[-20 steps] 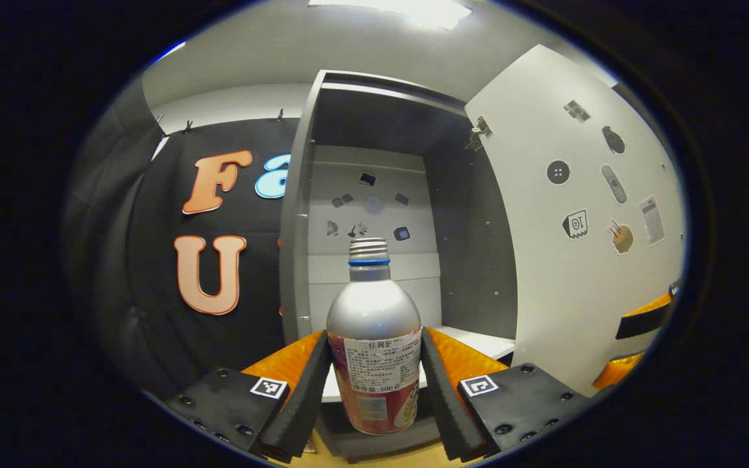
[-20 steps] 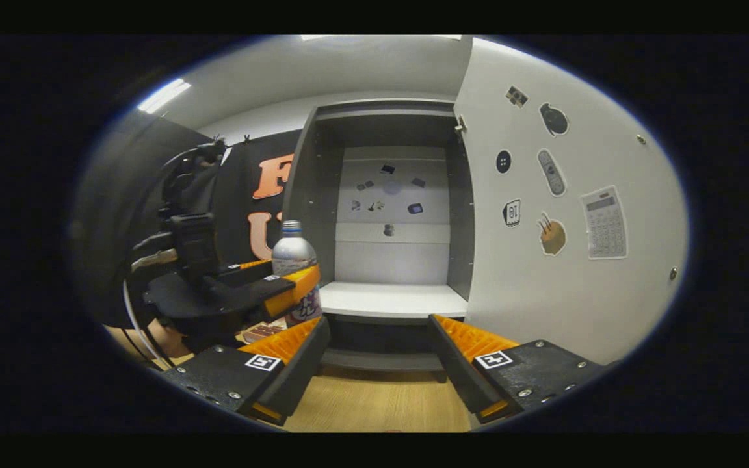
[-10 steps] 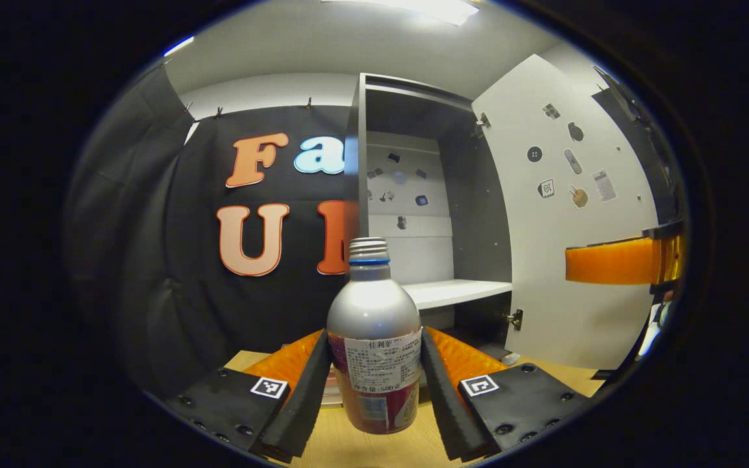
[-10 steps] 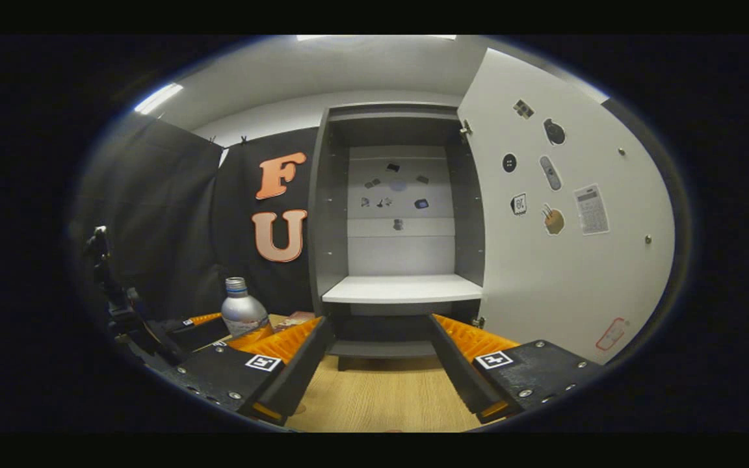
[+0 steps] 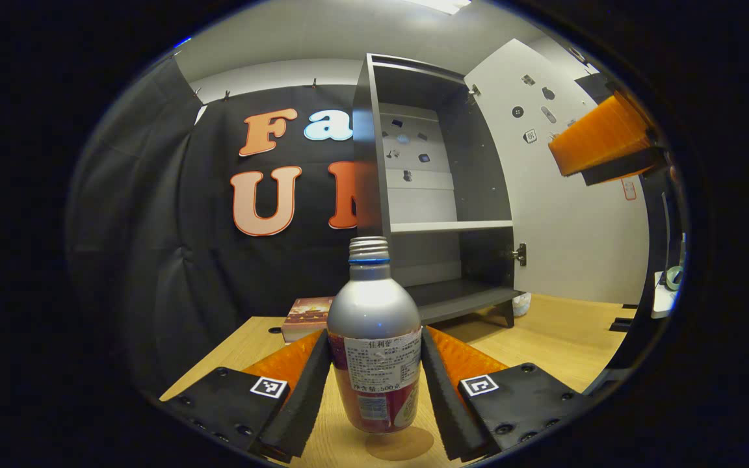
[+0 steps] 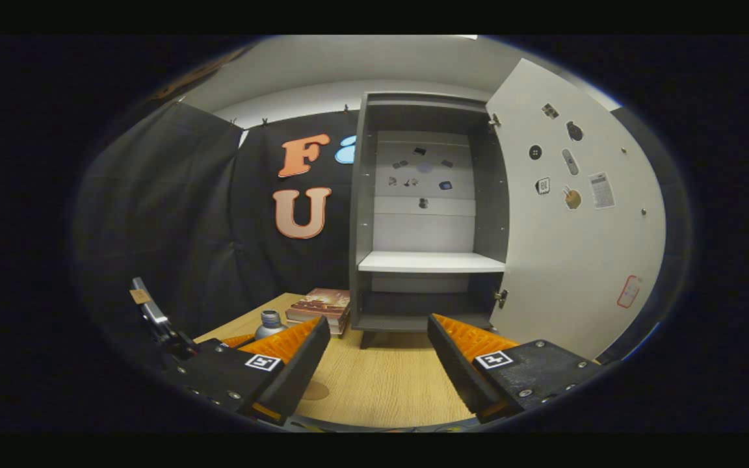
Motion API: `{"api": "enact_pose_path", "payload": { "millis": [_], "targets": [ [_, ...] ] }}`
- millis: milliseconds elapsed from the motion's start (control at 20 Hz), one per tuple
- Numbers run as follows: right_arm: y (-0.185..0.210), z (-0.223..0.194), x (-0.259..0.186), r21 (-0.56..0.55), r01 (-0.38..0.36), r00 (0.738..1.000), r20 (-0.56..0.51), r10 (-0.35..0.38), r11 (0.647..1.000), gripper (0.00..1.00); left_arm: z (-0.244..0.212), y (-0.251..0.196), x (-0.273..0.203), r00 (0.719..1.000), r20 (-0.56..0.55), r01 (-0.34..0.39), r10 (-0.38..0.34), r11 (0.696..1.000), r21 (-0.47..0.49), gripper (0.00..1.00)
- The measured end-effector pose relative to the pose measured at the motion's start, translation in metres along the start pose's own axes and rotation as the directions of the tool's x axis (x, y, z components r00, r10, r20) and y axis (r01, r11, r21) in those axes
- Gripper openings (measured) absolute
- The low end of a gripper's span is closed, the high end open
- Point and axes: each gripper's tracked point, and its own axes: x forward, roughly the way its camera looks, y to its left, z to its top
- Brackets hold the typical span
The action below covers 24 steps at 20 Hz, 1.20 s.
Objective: Open the cabinet door with the right hand, grasp the bottle in the cabinet with the left hand and place it on the coaster, then close the cabinet door with the right hand.
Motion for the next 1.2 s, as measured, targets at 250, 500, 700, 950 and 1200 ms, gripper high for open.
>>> {"api": "enact_pose_path", "payload": {
  "millis": [250,500,700,950,1200],
  "targets": [
    [-0.01,-0.025,0.001,0.018,0.019,0.999,-0.039,-0.018,1.0,0.93,-0.054,-0.013,0.002,0.999,-0.049,0.001,0.0,1.0,0.012,0.82],
    [-0.019,-0.043,0.001,0.034,0.034,0.996,-0.086,-0.031,0.999,0.93,-0.081,-0.021,0.001,0.996,-0.09,0.0,0.0,1.0,-0.001,0.82],
    [-0.022,-0.049,0.004,0.055,0.035,0.994,-0.103,-0.029,0.998,0.93,-0.078,-0.024,0.004,0.998,-0.069,0.003,-0.002,1.0,0.004,0.82],
    [-0.026,-0.049,0.007,0.059,0.04,0.994,-0.108,-0.034,0.997,0.93,-0.078,-0.023,-0.002,0.996,-0.094,-0.003,0.003,1.0,-0.005,0.85],
    [-0.022,-0.051,0.006,0.071,0.037,0.993,-0.114,-0.029,0.997,0.93,-0.079,-0.024,-0.002,0.994,-0.11,0.009,-0.008,1.0,0.012,0.87]
  ]
}}
